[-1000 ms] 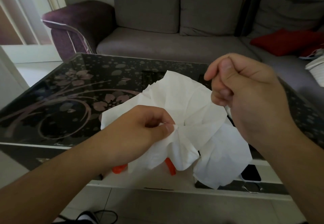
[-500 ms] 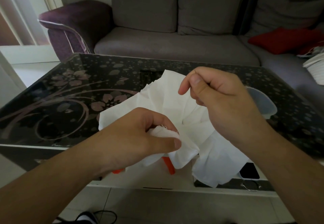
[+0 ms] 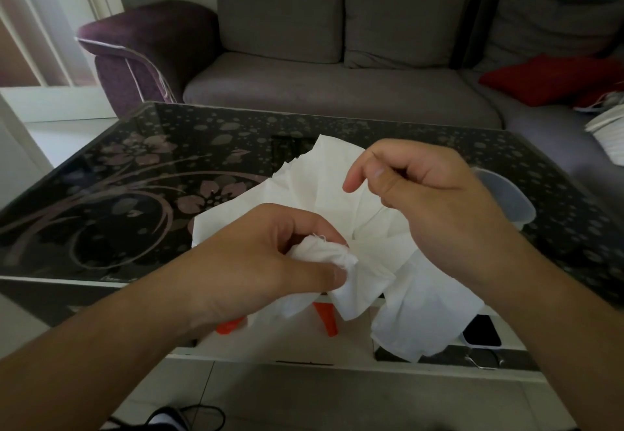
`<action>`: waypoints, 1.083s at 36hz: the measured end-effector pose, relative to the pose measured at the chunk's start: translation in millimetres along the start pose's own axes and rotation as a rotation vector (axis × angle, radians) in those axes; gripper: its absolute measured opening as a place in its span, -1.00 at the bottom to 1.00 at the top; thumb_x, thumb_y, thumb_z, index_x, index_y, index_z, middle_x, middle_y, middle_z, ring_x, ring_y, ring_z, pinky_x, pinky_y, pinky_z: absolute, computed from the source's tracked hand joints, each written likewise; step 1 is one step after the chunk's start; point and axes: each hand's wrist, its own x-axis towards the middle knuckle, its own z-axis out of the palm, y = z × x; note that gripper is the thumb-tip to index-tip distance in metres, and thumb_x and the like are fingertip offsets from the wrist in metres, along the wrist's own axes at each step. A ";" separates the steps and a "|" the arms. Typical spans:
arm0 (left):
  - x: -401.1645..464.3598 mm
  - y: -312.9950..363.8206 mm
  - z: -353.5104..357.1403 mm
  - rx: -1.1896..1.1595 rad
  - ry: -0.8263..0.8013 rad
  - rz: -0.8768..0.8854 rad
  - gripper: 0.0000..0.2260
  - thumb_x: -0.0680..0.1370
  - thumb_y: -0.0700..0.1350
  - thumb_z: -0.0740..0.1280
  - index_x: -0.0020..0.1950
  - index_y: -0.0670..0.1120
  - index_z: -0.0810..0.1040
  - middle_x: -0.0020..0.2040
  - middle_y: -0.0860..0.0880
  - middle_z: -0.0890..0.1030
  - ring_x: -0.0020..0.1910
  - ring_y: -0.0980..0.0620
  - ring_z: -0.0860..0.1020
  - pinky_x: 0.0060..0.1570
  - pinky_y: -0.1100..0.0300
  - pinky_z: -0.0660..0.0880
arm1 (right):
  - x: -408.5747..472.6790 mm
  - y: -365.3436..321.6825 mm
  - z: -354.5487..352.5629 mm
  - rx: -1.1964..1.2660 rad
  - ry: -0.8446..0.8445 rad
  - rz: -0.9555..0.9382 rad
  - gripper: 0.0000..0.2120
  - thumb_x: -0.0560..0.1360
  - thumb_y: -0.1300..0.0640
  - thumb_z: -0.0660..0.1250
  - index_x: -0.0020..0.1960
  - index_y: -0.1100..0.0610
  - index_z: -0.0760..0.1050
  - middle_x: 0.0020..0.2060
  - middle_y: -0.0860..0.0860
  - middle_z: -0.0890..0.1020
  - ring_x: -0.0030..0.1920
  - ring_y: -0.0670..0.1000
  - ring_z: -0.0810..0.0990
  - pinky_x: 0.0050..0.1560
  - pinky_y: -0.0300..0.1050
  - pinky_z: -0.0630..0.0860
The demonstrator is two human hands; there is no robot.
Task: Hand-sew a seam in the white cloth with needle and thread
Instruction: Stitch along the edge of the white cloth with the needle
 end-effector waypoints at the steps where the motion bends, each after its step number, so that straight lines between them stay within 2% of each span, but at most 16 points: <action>1: -0.2 -0.1 -0.8 -0.019 0.000 0.004 -0.89 0.52 -0.07 0.50 0.02 0.08 0.74 0.01 0.09 0.75 0.03 0.08 0.71 0.02 0.16 0.63 | -0.4 0.0 -1.7 0.002 -0.039 0.001 -0.77 0.65 0.19 0.28 -0.07 -0.04 0.64 -0.28 -0.13 0.58 -0.22 -0.17 0.55 -0.20 -0.40 0.48; 3: -0.7 -0.4 -2.4 -0.054 0.004 0.005 -0.89 0.54 -0.10 0.48 0.04 0.04 0.74 0.01 0.04 0.75 0.02 0.06 0.71 0.02 0.15 0.60 | -1.2 1.5 -3.7 -0.038 -0.106 -0.009 -0.80 0.58 0.25 0.37 -0.06 -0.05 0.62 -0.37 -0.08 0.48 -0.32 -0.12 0.47 -0.26 -0.32 0.48; 5: -1.4 -0.9 -4.0 -0.088 0.007 -0.010 -0.87 0.55 -0.11 0.46 0.07 0.01 0.74 0.04 0.02 0.75 0.05 0.03 0.71 0.07 0.10 0.61 | -2.1 4.0 -3.7 -0.153 -0.131 -0.039 -0.78 0.54 0.24 0.44 -0.08 -0.10 0.59 -0.38 -0.10 0.46 -0.32 -0.11 0.48 -0.22 -0.31 0.49; 7: -1.1 -1.7 -5.2 -0.108 0.019 -0.015 -0.87 0.56 -0.14 0.45 0.07 0.00 0.74 0.04 -0.01 0.75 0.06 0.01 0.71 0.12 0.03 0.63 | -2.8 4.4 -3.1 -0.239 -0.160 -0.066 -0.79 0.53 0.18 0.48 -0.09 -0.13 0.57 -0.36 -0.19 0.49 -0.26 -0.15 0.51 -0.17 -0.39 0.46; 9: 0.5 -2.5 -5.7 -0.096 0.046 -0.016 -0.88 0.57 -0.13 0.45 0.05 0.04 0.75 0.01 0.01 0.75 0.03 0.02 0.71 0.09 0.05 0.63 | -3.7 3.1 -2.3 -0.279 -0.201 -0.051 -0.84 0.53 0.11 0.48 -0.11 -0.14 0.57 -0.33 -0.36 0.51 -0.18 -0.30 0.53 -0.14 -0.44 0.44; 11: 2.0 -2.1 -5.7 -0.090 0.063 -0.017 -0.89 0.56 -0.09 0.45 0.04 0.05 0.75 -0.01 0.03 0.75 0.02 0.04 0.71 0.04 0.12 0.62 | -4.0 2.3 -2.1 -0.308 -0.216 -0.027 -0.89 0.54 0.04 0.47 -0.12 -0.14 0.59 -0.23 -0.40 0.56 -0.10 -0.33 0.55 0.04 -0.34 0.52; 12: 2.0 -1.2 -5.5 -0.095 0.064 -0.018 -0.89 0.56 -0.07 0.44 0.05 0.04 0.75 -0.01 0.04 0.75 0.01 0.06 0.71 0.02 0.16 0.62 | -3.5 2.0 -1.9 -0.320 -0.210 -0.020 -0.89 0.55 0.02 0.46 -0.13 -0.14 0.60 -0.17 -0.36 0.59 -0.04 -0.30 0.57 0.16 -0.23 0.56; 15: 1.2 0.7 -5.2 -0.137 0.063 -0.022 -0.86 0.57 -0.03 0.41 0.07 0.01 0.74 -0.01 0.04 0.76 -0.01 0.07 0.72 -0.03 0.23 0.63 | -1.8 -0.2 -0.5 -0.342 -0.189 0.002 -0.87 0.56 0.03 0.45 -0.14 -0.15 0.58 -0.11 -0.29 0.61 0.04 -0.21 0.60 0.26 -0.06 0.58; 18: 0.3 1.0 -5.6 -0.166 0.070 -0.027 -0.85 0.59 -0.03 0.39 0.07 0.02 0.75 0.01 0.02 0.75 0.02 0.04 0.72 0.07 0.14 0.63 | -1.3 -0.2 0.2 -0.344 -0.159 -0.001 -0.86 0.56 0.03 0.45 -0.15 -0.15 0.55 -0.16 -0.34 0.58 -0.04 -0.26 0.58 0.19 -0.15 0.58; 20: 0.1 0.8 -5.5 -0.198 0.080 -0.035 -0.85 0.60 -0.06 0.38 0.06 0.00 0.75 0.03 -0.01 0.75 0.04 0.01 0.72 0.17 0.04 0.63 | -1.8 0.9 0.4 -0.334 -0.150 -0.018 -0.85 0.56 0.03 0.44 -0.14 -0.15 0.54 -0.27 -0.41 0.54 -0.13 -0.35 0.53 -0.02 -0.37 0.46; 22: 0.0 0.6 -5.3 -0.213 0.096 -0.040 -0.85 0.61 -0.08 0.38 0.05 0.00 0.75 0.05 -0.02 0.74 0.07 -0.01 0.71 0.24 -0.03 0.62 | -2.6 2.7 0.4 -0.313 -0.142 -0.024 -0.85 0.57 0.07 0.43 -0.12 -0.15 0.55 -0.32 -0.37 0.51 -0.17 -0.34 0.52 -0.19 -0.48 0.40; 25: 0.5 -0.2 -6.4 -0.216 0.121 -0.042 -0.86 0.60 -0.09 0.39 0.05 0.01 0.75 0.07 -0.03 0.73 0.11 -0.05 0.69 0.27 -0.11 0.60 | -2.8 3.2 -1.1 -0.266 -0.149 -0.036 -0.83 0.56 0.13 0.44 -0.12 -0.12 0.56 -0.38 -0.22 0.48 -0.23 -0.20 0.51 -0.11 -0.57 0.36; 28: 1.2 -1.0 -7.9 -0.215 0.140 -0.038 -0.86 0.58 -0.09 0.40 0.06 -0.03 0.73 0.07 -0.08 0.71 0.12 -0.09 0.68 0.28 -0.15 0.60 | -3.4 0.6 -3.8 -0.252 -0.209 -0.052 -0.82 0.54 0.11 0.45 -0.17 -0.12 0.55 -0.37 -0.32 0.49 -0.20 -0.26 0.52 -0.11 -0.55 0.37; 32: 0.6 -1.9 -8.4 -0.231 0.126 -0.036 -0.86 0.58 -0.12 0.40 0.08 -0.04 0.73 0.08 -0.07 0.72 0.12 -0.08 0.68 0.24 -0.10 0.62 | -4.1 -1.7 -2.1 -0.288 -0.225 -0.083 -0.90 0.51 0.02 0.48 -0.13 -0.15 0.59 -0.29 -0.46 0.49 -0.10 -0.36 0.50 -0.06 -0.53 0.38; 39: 1.5 -2.8 -13.0 -0.269 0.093 0.014 -0.81 0.58 -0.14 0.38 0.14 -0.06 0.74 0.12 -0.12 0.72 0.15 -0.11 0.69 0.26 -0.11 0.61 | -1.8 -1.4 -0.7 -0.286 -0.231 -0.044 -0.95 0.52 -0.05 0.48 -0.03 -0.19 0.67 -0.34 -0.52 0.47 -0.17 -0.42 0.48 -0.17 -0.42 0.32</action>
